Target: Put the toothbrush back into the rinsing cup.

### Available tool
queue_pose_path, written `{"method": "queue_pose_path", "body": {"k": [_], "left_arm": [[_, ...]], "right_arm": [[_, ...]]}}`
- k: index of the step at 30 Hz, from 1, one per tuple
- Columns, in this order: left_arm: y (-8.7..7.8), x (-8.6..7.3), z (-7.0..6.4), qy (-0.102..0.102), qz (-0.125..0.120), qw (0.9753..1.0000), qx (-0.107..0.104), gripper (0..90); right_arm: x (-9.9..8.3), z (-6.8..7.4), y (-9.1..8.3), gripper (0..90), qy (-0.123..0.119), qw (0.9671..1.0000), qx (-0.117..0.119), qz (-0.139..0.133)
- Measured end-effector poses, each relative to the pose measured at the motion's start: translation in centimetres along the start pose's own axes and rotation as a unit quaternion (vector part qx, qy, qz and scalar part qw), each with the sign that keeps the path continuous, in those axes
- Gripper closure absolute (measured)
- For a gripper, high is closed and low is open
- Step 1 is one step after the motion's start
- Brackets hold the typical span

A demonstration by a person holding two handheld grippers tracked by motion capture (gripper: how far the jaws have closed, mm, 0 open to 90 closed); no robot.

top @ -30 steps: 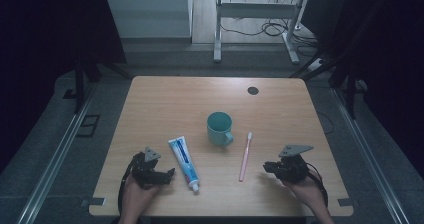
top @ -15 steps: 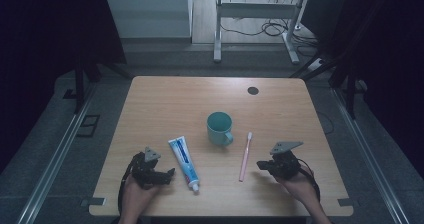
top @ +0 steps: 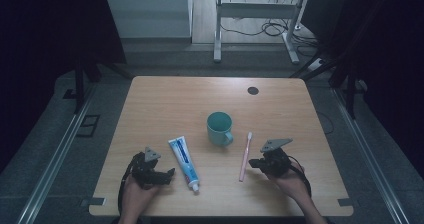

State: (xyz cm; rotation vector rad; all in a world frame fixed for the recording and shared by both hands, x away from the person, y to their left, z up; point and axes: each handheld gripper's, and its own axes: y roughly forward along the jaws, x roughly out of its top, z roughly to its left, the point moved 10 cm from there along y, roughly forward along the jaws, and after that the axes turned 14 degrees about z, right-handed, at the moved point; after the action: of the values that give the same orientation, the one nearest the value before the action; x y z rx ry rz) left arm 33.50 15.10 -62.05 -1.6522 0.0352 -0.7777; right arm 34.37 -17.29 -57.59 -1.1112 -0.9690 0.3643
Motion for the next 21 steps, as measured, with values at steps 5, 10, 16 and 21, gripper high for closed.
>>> {"method": "queue_pose_path", "body": {"k": [5,10,16,21], "left_arm": [[0.0,0.0,0.0,0.000,0.000,1.0000,0.000,0.6],[0.0,0.0,0.0,-0.001,0.000,1.0000,0.000,0.6],[0.0,0.0,0.0,-0.002,0.000,1.0000,0.000,0.6],[0.0,0.0,0.0,-0.002,0.000,1.0000,0.000,0.6]], "right_arm": [[0.6,0.4,0.7,89.1,-0.007,1.0000,0.002,0.002],[1.2,0.9,1.4,89.2,-0.012,0.9999,0.006,0.003],[1.8,1.4,2.0,89.2,-0.018,0.9998,0.010,0.004],[2.1,1.8,2.7,89.2,-0.022,0.9996,0.015,0.010]]}}
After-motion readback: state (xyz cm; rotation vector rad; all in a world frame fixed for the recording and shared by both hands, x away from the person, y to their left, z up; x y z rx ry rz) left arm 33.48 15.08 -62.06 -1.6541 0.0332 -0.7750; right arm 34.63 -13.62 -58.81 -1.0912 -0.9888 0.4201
